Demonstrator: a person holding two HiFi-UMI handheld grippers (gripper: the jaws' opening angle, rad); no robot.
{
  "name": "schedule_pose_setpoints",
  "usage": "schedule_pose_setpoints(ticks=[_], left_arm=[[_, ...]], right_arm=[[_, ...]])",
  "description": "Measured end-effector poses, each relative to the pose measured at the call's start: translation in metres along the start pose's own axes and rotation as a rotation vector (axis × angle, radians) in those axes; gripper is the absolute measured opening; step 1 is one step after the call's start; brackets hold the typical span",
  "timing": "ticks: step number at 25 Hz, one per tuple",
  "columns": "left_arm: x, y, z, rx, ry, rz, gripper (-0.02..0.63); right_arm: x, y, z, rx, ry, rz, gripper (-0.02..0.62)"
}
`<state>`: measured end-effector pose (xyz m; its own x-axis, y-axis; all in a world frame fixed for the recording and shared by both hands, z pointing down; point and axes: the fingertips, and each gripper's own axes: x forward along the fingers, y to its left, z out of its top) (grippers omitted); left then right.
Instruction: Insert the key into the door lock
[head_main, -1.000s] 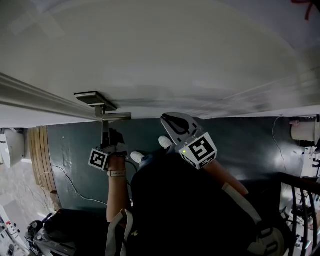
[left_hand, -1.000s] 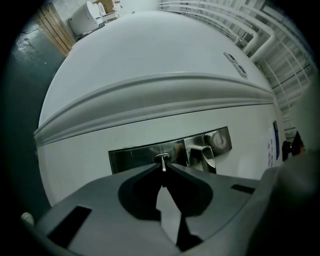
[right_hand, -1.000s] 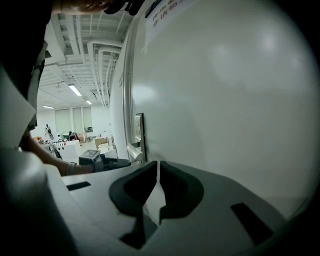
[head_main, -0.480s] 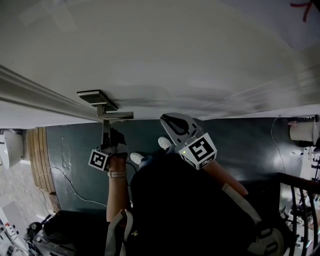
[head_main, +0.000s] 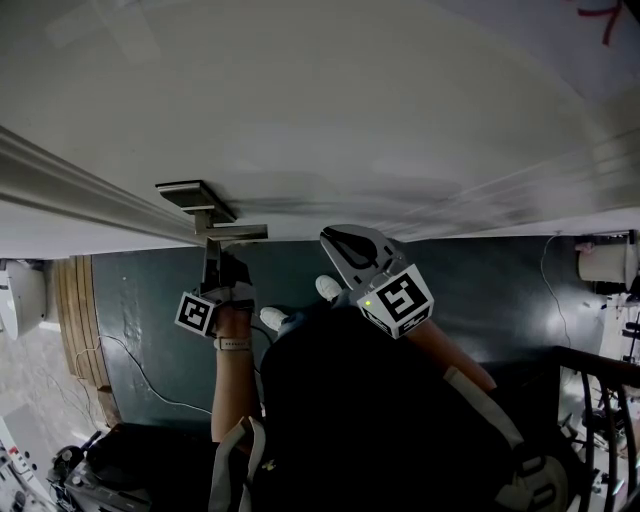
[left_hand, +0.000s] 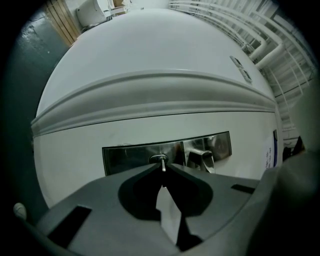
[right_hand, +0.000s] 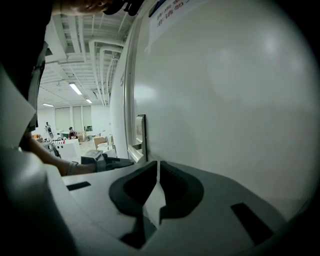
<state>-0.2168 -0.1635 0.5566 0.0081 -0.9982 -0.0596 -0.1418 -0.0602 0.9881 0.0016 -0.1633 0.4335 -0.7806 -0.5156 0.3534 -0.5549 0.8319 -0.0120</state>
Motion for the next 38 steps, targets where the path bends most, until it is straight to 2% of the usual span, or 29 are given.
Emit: schedule_pose_setpoints(ticks=[10,16,21,31,38], left_arm=[[0.01,-0.001,0.002,0.008,0.0,0.038,0.026],[0.019,-0.002,0.002,-0.018,-0.009,0.025,0.026],[0.019,-0.004,0.002,-0.002,-0.008,0.016,0.028],[0.014,-0.007,-0.002,-0.035,0.016,0.022,0.044],[-0.013,-0.008,-0.001,-0.023,-0.006,0.039,0.055]], right_arm=[[-0.001,-0.003,0.003,-0.002,0.001,-0.012,0.029],[-0.001,-0.005,0.005,-0.005,0.001,-0.021,0.029],[-0.001,-0.005,0.006,-0.003,-0.003,-0.014,0.029],[0.003,0.008,0.009,-0.014,-0.001,0.05,0.029],[0.01,0.023,0.014,-0.043,-0.007,0.139,0.029]])
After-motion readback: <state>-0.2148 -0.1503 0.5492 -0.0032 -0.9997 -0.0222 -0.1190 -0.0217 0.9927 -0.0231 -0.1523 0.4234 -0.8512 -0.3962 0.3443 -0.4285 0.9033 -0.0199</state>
